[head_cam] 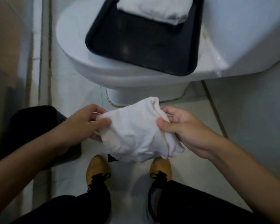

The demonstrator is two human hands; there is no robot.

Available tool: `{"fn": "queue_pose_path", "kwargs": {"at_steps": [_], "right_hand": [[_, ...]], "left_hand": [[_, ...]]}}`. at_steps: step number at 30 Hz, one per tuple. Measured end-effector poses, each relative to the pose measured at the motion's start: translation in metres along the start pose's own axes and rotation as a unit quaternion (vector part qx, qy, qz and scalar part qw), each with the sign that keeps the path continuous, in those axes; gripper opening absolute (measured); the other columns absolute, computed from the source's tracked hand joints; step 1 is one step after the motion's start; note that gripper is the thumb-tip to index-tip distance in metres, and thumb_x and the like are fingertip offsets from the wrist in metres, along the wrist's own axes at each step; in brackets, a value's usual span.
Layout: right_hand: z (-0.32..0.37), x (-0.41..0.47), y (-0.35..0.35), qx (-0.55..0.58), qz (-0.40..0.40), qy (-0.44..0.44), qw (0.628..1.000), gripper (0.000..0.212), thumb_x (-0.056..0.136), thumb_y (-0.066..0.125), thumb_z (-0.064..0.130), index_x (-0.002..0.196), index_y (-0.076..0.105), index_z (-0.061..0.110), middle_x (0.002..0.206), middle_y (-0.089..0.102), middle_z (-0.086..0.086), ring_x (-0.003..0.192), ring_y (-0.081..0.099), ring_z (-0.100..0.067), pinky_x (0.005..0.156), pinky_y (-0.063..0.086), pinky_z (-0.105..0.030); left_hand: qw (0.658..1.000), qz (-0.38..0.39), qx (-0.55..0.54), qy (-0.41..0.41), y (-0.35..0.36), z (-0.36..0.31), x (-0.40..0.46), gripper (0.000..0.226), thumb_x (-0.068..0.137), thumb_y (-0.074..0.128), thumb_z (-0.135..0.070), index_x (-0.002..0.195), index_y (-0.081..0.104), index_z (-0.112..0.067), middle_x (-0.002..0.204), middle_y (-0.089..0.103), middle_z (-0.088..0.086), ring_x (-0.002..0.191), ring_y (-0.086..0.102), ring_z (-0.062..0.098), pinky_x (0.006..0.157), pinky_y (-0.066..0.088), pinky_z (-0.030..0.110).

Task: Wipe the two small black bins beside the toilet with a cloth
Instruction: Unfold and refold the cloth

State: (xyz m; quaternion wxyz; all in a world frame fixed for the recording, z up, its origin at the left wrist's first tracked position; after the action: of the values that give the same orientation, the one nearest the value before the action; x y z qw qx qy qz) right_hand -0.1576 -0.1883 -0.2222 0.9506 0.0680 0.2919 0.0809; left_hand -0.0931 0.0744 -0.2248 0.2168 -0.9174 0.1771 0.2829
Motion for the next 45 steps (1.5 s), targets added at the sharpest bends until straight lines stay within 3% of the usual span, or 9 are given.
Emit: {"fn": "queue_pose_path", "kwargs": {"at_steps": [4,9,13,19,25,29,32,36,45], "right_hand": [[0.059,-0.037,0.014,-0.06,0.031,-0.015,0.998,0.024,0.093,0.067,0.021,0.114,0.063,0.008,0.106,0.072,-0.022,0.092,0.069,-0.027,0.082,0.054,-0.038],[0.069,-0.062,0.047,-0.089,-0.072,-0.021,0.993,0.011,0.1,0.059,0.018,0.108,0.064,0.012,0.091,0.076,-0.013,0.08,0.073,-0.03,0.066,0.057,-0.037],[0.056,-0.071,0.064,-0.071,-0.129,-0.029,0.989,0.018,0.103,0.053,0.022,0.105,0.07,0.018,0.09,0.077,-0.004,0.085,0.075,-0.02,0.07,0.06,-0.031],[0.035,-0.056,0.072,-0.085,-0.128,-0.018,0.988,0.018,0.101,0.054,0.021,0.108,0.071,0.022,0.097,0.077,0.0,0.095,0.073,-0.019,0.089,0.058,-0.043],[0.048,-0.038,0.045,-0.243,-0.183,-0.083,0.949,0.023,0.102,0.049,0.013,0.087,0.066,0.017,0.085,0.069,-0.002,0.08,0.059,-0.014,0.072,0.044,-0.031],[0.056,-0.034,0.02,-0.404,-0.161,-0.08,0.897,0.025,0.103,0.045,0.021,0.089,0.064,0.028,0.088,0.064,0.009,0.09,0.058,-0.013,0.081,0.048,-0.036],[0.047,-0.034,0.016,-0.437,-0.138,-0.062,0.887,0.026,0.102,0.044,0.027,0.087,0.061,0.04,0.093,0.063,0.009,0.104,0.053,-0.026,0.091,0.048,-0.05],[0.041,-0.03,0.017,-0.437,-0.127,-0.052,0.889,0.026,0.102,0.042,0.032,0.089,0.059,0.045,0.093,0.06,0.011,0.107,0.05,-0.03,0.092,0.049,-0.057],[0.037,-0.021,0.024,-0.463,-0.149,-0.063,0.871,0.018,0.101,0.048,0.045,0.114,0.059,0.04,0.114,0.064,0.014,0.11,0.057,-0.015,0.102,0.043,-0.052]], "left_hand": [[0.948,-0.061,0.307,0.052,-0.004,-0.067,-0.058,0.028,0.092,0.055,-0.047,0.114,0.048,-0.031,0.11,0.061,-0.013,0.087,0.061,0.004,0.076,0.054,0.029],[0.994,-0.025,0.051,0.088,0.065,-0.098,-0.12,0.046,0.079,0.063,-0.06,0.111,0.05,-0.031,0.11,0.047,-0.013,0.084,0.06,-0.001,0.064,0.052,0.01],[0.984,-0.069,-0.048,0.159,0.086,-0.06,-0.108,0.043,0.08,0.076,-0.029,0.113,0.049,-0.023,0.116,0.042,0.001,0.083,0.062,-0.002,0.064,0.052,0.011],[0.967,-0.157,-0.031,0.198,0.085,-0.032,-0.097,0.032,0.085,0.068,-0.013,0.108,0.049,-0.025,0.108,0.047,-0.006,0.081,0.059,0.006,0.065,0.055,0.022],[0.964,-0.207,0.106,0.129,0.039,-0.035,-0.056,0.02,0.084,0.047,-0.001,0.076,0.06,-0.015,0.071,0.058,-0.002,0.066,0.051,0.014,0.055,0.038,0.026],[0.989,-0.052,0.09,0.109,0.009,-0.05,-0.051,0.031,0.097,0.047,-0.033,0.088,0.074,-0.021,0.088,0.069,-0.009,0.084,0.062,0.007,0.07,0.048,0.025],[0.965,0.086,0.203,0.142,0.013,-0.05,-0.055,0.046,0.078,0.056,-0.068,0.086,0.074,-0.027,0.081,0.072,-0.013,0.074,0.065,-0.001,0.06,0.048,0.016],[0.945,0.093,0.259,0.175,0.019,-0.04,-0.05,0.035,0.088,0.062,-0.049,0.087,0.071,-0.015,0.08,0.07,0.0,0.069,0.063,0.01,0.063,0.05,0.024],[0.988,0.082,-0.129,0.03,0.028,-0.049,-0.065,0.027,0.097,0.055,-0.036,0.108,0.07,-0.016,0.095,0.077,0.006,0.094,0.072,0.023,0.082,0.056,0.036]]}}
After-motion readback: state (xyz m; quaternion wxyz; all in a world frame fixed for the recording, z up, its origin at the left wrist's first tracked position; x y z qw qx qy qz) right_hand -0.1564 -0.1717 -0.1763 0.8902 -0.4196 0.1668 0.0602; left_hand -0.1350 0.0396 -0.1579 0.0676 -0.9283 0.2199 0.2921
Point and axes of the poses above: each hand's wrist, its own x-axis towards the middle knuckle, its own y-axis out of the palm, z = x × y, the point moved 1 cm from there along x, towards the middle knuckle
